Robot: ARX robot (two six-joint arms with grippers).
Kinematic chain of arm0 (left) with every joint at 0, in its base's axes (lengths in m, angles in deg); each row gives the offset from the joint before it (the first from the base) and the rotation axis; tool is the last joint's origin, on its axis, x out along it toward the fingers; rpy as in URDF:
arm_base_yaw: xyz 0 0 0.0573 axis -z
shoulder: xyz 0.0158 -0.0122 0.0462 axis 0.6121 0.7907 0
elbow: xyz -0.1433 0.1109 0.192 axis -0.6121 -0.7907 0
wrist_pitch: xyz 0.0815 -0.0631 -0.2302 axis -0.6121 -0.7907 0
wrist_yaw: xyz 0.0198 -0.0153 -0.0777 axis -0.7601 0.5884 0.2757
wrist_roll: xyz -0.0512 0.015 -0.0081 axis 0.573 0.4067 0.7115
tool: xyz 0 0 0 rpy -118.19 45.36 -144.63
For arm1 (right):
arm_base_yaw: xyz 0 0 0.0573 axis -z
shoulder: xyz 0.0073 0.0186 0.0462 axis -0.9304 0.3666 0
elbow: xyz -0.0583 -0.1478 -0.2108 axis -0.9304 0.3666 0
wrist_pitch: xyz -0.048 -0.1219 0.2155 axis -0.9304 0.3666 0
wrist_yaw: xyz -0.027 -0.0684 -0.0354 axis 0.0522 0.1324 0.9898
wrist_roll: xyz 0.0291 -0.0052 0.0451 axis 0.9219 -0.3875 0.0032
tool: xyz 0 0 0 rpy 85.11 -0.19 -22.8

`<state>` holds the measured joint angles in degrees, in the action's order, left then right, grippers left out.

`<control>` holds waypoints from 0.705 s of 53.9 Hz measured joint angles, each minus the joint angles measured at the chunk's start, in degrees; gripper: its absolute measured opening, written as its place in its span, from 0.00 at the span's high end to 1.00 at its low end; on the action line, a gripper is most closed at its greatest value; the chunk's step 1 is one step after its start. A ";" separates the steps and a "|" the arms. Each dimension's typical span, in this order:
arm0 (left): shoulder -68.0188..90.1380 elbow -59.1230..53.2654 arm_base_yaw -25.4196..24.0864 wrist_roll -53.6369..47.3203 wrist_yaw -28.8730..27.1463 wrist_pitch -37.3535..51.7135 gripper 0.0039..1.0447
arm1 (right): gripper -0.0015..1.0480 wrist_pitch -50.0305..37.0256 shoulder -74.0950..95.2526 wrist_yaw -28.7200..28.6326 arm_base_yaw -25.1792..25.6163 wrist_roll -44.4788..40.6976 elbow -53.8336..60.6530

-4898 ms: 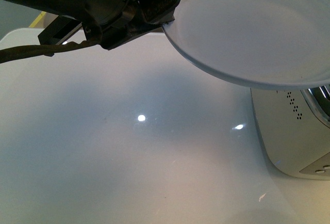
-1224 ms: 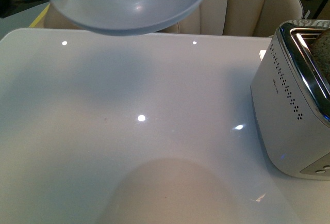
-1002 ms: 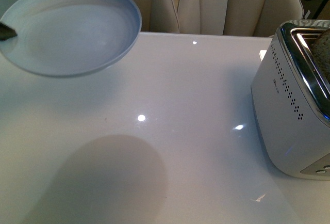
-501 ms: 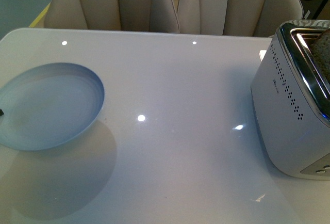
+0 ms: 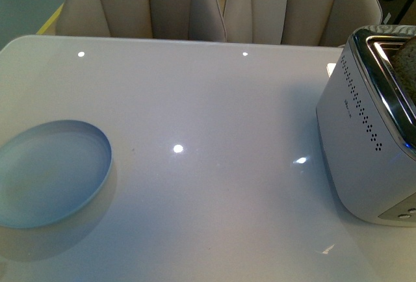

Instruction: Left arm holds plate, right arm toasts bread

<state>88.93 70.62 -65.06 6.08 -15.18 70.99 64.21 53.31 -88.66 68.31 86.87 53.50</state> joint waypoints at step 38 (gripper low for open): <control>-21.27 -9.05 4.09 7.74 -1.11 0.68 0.07 | 0.08 0.00 0.00 0.00 0.00 0.00 0.00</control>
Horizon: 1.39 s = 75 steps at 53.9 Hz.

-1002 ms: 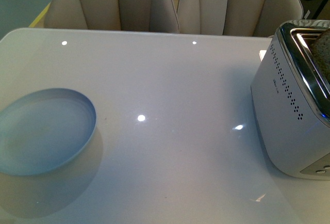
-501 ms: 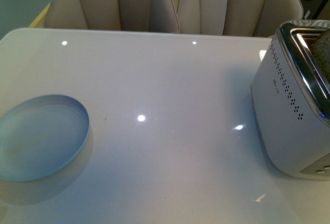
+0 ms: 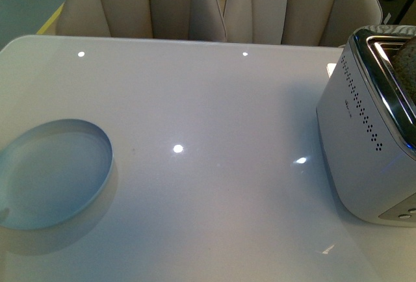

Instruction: Left arm holds plate, right arm toasts bread

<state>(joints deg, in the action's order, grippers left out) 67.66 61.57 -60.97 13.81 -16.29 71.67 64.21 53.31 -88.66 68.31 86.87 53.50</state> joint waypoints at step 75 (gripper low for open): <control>-75.60 -23.34 24.44 -18.14 -26.47 -12.26 0.97 | 0.08 0.00 -0.02 -0.02 0.00 0.02 0.00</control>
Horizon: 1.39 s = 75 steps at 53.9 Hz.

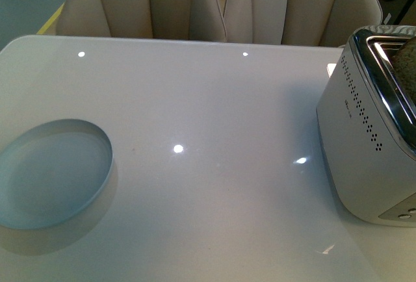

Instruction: Left arm holds plate, right arm toasts bread

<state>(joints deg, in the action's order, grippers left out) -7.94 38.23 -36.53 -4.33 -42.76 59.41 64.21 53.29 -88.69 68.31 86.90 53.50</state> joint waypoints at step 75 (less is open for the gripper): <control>-35.93 -4.48 -0.98 -0.13 0.52 -32.00 0.97 | 0.08 0.00 0.00 0.02 0.00 0.00 0.00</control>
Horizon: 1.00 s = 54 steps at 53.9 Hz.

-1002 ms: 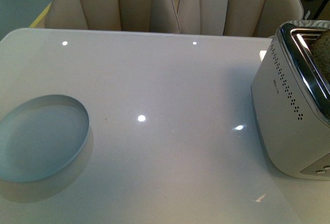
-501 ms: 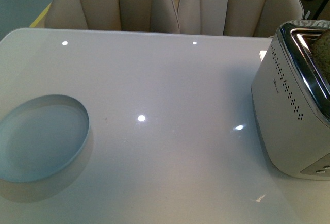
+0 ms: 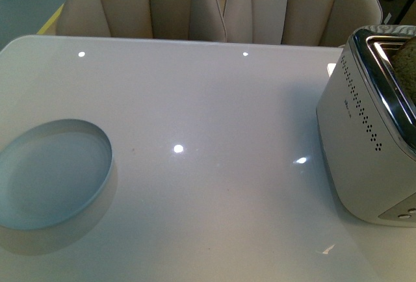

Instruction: Left arm holds plate, right arm toasts bread

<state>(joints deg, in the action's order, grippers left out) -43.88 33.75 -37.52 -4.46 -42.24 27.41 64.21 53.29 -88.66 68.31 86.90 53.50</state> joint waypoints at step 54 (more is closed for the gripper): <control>-2.43 0.00 0.00 -0.09 0.00 -0.98 0.06 | 0.08 0.00 0.00 -0.02 0.00 -0.02 0.00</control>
<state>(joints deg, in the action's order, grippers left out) -46.30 33.75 -37.52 -4.54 -42.24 26.42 64.21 53.29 -88.69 68.31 86.87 53.50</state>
